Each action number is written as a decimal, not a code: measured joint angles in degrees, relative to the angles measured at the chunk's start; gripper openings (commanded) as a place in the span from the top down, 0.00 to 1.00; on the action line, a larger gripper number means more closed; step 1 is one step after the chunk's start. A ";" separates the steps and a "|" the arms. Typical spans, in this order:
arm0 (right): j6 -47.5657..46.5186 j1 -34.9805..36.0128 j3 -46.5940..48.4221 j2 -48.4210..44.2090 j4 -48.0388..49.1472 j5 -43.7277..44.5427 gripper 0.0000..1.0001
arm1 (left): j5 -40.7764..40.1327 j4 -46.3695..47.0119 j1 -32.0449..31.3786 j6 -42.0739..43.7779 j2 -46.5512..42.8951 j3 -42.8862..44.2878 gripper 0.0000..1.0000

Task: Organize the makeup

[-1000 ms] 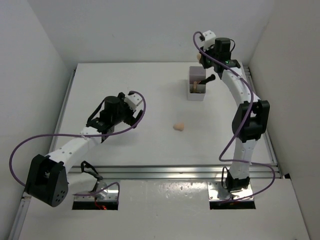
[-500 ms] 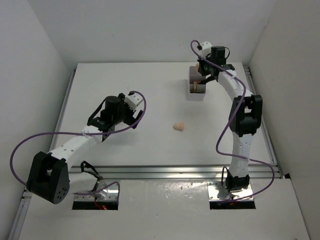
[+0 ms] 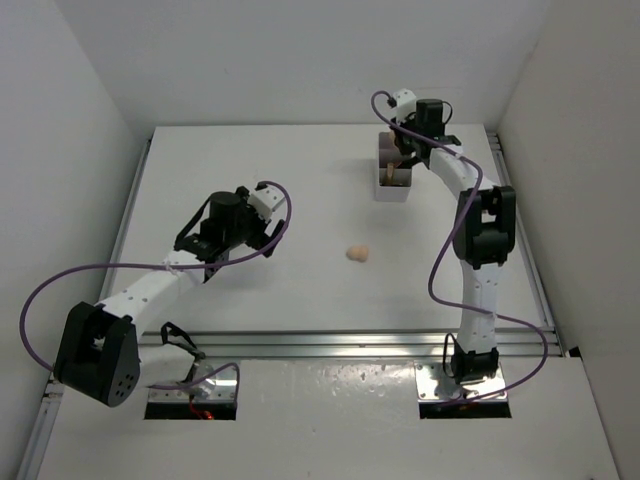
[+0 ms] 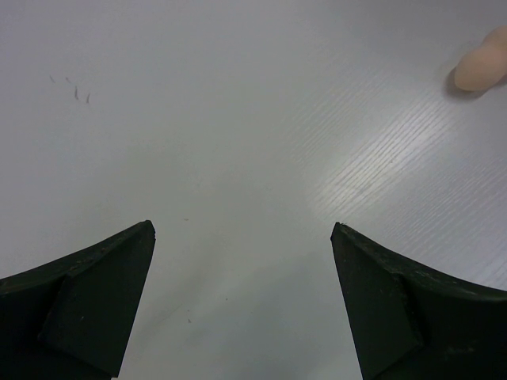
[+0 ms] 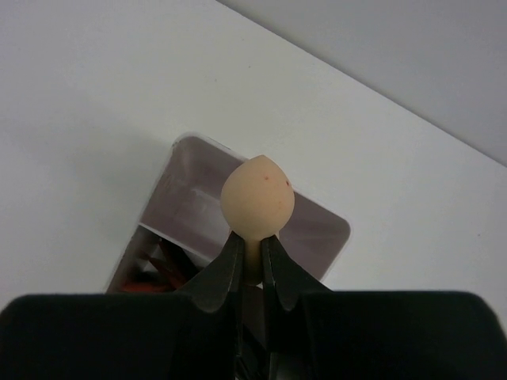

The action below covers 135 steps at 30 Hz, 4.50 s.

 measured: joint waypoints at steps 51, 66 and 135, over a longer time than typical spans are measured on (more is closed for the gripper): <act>8.13 5.35 -16.57 -13.27 -1.05 -3.69 0.90 | 2.38 0.11 0.59 -0.17 0.09 -0.52 0.00; 9.25 4.02 -18.21 -11.13 1.92 2.82 0.93 | 2.32 0.07 0.57 0.07 -0.24 -1.86 0.00; -6.73 13.42 -28.11 -17.55 -19.37 -9.94 1.00 | 2.27 1.31 0.57 0.72 -0.68 -4.17 0.00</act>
